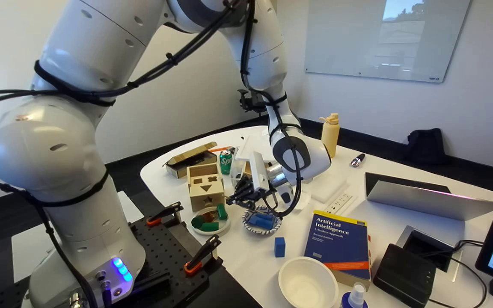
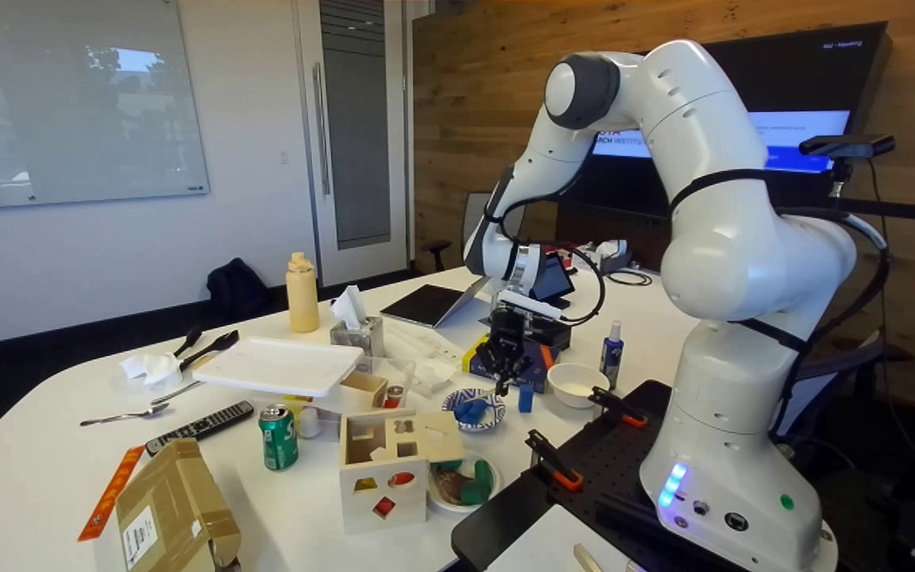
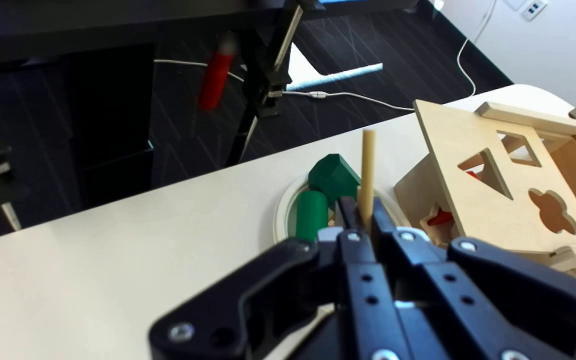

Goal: Use the chopsticks to stir the contents in the bowl.

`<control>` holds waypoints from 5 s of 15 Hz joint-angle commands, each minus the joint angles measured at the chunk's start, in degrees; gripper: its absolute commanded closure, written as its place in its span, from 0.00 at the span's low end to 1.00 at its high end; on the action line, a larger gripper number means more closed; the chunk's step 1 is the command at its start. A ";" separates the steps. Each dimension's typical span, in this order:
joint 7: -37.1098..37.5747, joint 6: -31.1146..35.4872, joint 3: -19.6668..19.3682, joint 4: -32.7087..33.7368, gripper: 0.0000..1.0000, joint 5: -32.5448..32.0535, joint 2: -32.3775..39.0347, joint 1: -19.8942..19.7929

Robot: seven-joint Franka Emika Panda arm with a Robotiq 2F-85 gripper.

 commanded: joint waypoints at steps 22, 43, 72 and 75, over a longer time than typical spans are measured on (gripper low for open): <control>4.05 -2.82 -1.55 3.63 0.98 -1.31 2.04 0.09; 2.89 -7.68 -0.50 7.88 0.98 -3.19 4.94 -0.09; 6.56 -8.92 -2.25 9.39 0.98 -5.78 5.61 -0.27; 6.94 -12.18 -1.89 9.78 0.98 -5.28 6.20 -0.75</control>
